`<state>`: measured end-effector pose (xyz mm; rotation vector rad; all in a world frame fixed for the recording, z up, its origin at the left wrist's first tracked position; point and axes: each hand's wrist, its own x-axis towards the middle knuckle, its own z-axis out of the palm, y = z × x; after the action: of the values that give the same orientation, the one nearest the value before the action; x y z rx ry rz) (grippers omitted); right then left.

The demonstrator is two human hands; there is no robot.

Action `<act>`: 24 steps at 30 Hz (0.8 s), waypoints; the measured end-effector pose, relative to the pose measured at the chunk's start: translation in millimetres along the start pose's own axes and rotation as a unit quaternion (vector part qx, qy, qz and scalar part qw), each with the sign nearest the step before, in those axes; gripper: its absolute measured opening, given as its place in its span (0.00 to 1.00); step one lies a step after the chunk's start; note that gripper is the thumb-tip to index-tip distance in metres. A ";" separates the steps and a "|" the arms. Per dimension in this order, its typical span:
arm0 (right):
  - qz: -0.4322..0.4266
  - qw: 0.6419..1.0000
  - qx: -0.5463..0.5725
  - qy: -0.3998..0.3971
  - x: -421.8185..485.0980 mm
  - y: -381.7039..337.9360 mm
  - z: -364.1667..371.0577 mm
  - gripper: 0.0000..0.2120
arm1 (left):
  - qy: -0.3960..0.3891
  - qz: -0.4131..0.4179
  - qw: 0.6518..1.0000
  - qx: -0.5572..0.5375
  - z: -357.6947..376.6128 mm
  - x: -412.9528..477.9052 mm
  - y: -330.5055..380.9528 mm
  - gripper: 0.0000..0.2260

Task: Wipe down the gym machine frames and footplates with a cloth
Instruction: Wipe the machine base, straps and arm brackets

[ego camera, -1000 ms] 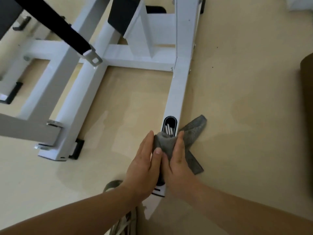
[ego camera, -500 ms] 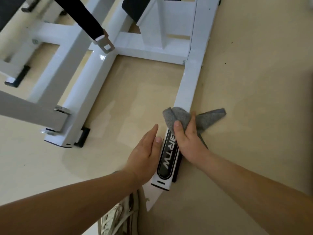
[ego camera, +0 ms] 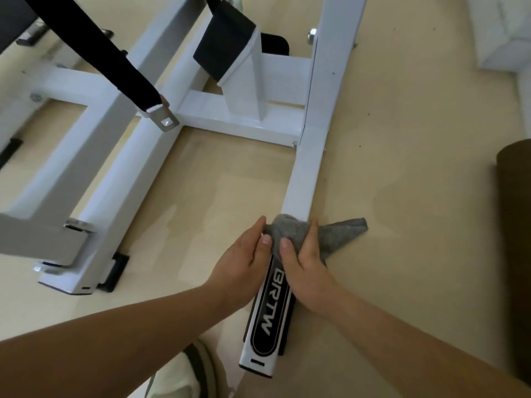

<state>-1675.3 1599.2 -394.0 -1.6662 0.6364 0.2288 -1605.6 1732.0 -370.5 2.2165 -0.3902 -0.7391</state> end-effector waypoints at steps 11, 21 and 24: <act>-0.142 0.955 -0.249 0.081 30.7 -23.3 -8.2 0.35 | 0.009 -0.016 0.999 -0.034 -13.8 5.2 -6.9 0.21; -0.165 0.985 -0.028 -0.038 2.4 -102.8 21.8 0.24 | -0.021 -0.099 0.931 -0.350 -52.5 -23.8 44.0 0.24; -0.120 0.985 0.042 -0.117 4.1 -125.5 50.4 0.22 | -0.004 -0.157 0.883 -0.442 -83.5 -38.9 37.2 0.21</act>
<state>-1595.9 1655.4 -300.0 -1.5881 0.2628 0.2159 -1586.5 1773.0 -282.0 1.4005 0.2884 -0.8676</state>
